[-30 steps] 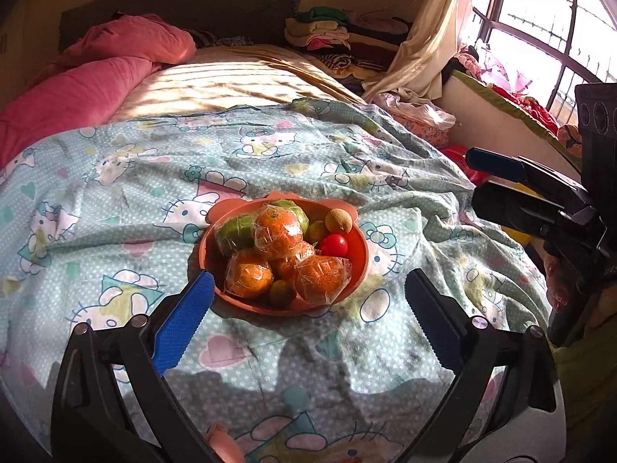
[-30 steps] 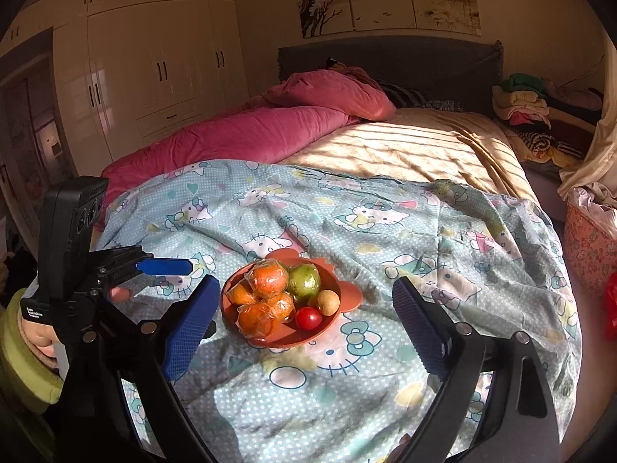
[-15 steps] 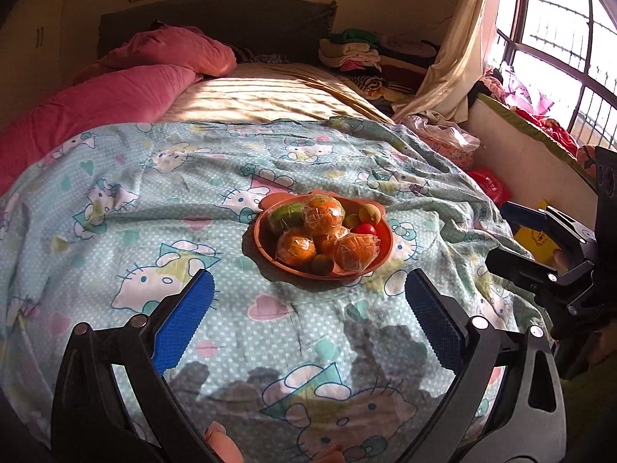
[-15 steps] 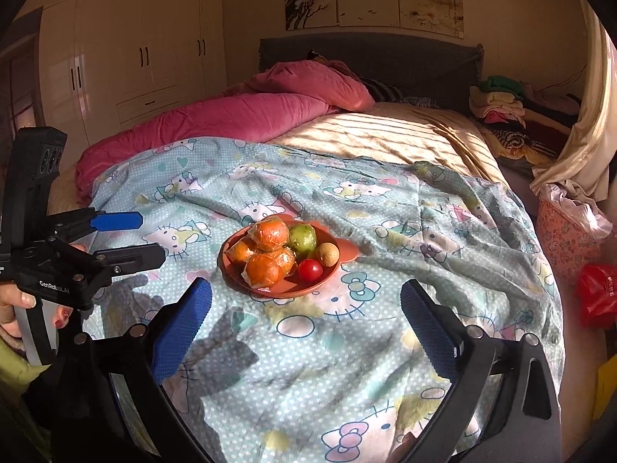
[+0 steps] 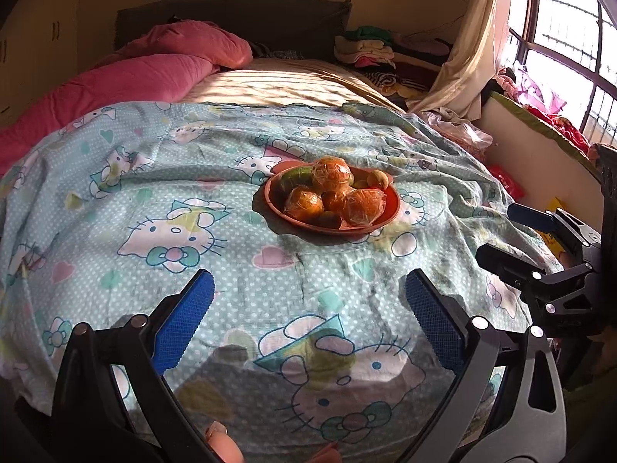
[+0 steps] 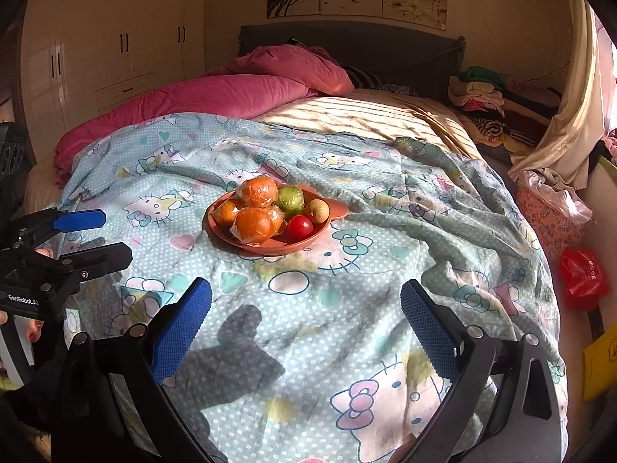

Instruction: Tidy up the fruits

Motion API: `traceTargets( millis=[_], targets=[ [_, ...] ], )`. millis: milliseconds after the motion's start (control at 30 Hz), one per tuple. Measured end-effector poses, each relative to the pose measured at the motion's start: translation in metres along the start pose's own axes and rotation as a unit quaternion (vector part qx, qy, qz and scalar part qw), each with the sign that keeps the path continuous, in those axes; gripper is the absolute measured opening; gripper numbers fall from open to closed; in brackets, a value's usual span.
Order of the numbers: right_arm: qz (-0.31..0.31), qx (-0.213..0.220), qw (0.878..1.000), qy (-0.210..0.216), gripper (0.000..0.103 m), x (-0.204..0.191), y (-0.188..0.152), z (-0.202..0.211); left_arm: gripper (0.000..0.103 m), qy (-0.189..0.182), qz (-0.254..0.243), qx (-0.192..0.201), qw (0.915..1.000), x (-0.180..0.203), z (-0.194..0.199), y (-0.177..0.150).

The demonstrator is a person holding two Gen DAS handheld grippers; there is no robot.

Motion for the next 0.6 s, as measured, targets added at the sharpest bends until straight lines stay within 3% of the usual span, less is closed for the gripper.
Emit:
traceTargets(
  millis=[300,600],
  targets=[
    [-0.027,0.01,1.0,0.003,0.098,-0.001,-0.011,-0.006,0.093,0.001,0.011,-0.011,0.9999,-0.004,-0.013,-0.009],
    [-0.017,0.001,1.0,-0.001,0.098,-0.003,-0.017,-0.015,0.093,-0.001,0.018,-0.02,0.9996,-0.007,-0.022,-0.015]
  ],
)
Point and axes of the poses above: each gripper's, at about its wrist camera, not at the fingertips, and z roughly against the way its jaws point, x to its right, y to its top, the point moved 1 cm from there along -z, roughly the way its jaws point, and after that the axes turned 11 degrees about -z, right-handed, at the moved point
